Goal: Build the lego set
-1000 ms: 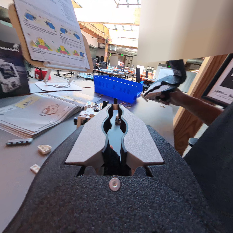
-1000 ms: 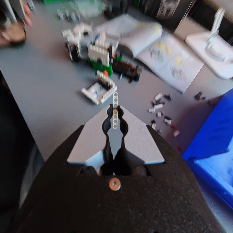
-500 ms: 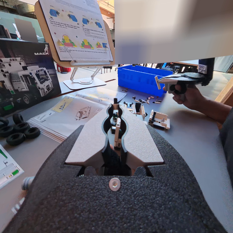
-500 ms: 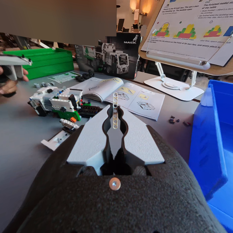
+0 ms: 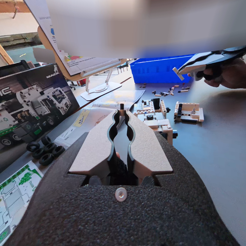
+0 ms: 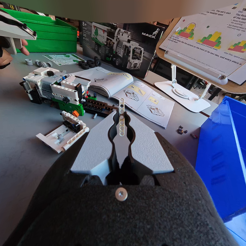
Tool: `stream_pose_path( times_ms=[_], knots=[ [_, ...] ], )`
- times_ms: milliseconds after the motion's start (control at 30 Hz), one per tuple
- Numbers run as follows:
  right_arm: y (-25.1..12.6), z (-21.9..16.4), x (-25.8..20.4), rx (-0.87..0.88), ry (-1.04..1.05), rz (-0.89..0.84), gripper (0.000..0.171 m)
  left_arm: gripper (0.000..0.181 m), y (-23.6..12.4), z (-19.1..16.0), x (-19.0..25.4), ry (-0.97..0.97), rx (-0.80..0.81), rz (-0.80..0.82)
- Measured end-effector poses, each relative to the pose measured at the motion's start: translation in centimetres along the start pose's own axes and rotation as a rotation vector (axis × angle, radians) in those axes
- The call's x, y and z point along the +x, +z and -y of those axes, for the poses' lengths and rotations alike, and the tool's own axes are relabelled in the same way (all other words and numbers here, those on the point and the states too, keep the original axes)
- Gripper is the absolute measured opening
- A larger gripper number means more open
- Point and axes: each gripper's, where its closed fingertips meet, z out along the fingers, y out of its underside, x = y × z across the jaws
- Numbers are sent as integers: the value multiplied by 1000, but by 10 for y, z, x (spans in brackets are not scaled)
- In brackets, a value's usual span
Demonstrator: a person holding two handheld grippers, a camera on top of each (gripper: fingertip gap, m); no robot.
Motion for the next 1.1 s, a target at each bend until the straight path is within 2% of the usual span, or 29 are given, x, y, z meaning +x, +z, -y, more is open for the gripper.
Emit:
stream_pose_path(
  times_ms=[167, 300, 400, 533, 700, 900, 1100],
  knots=[
    [2, 4, -10, 11, -25, 32, 6, 6, 4, 3, 19, -28, -12, -53],
    [0, 13, -24, 48, -70, 56, 6, 6, 1, 12, 61, -124, 18, -187],
    [-4, 36, -43, 124, -42, 119, 6, 6, -9, 19, 94, -165, 49, -269],
    [-13, 68, -83, 150, -122, 221, 6, 6, -27, 20, 124, -219, 78, -351],
    [-21, 86, -132, 110, -162, 348, 6, 7, -34, 22, 143, -260, 111, -415],
    [-19, 81, -169, -19, -153, 479, 7, 7, -33, 19, 149, -218, 89, -428],
    [-8, 83, -216, -167, -285, 680, 7, 7, -35, 16, 159, -157, 68, -440]
  ],
)
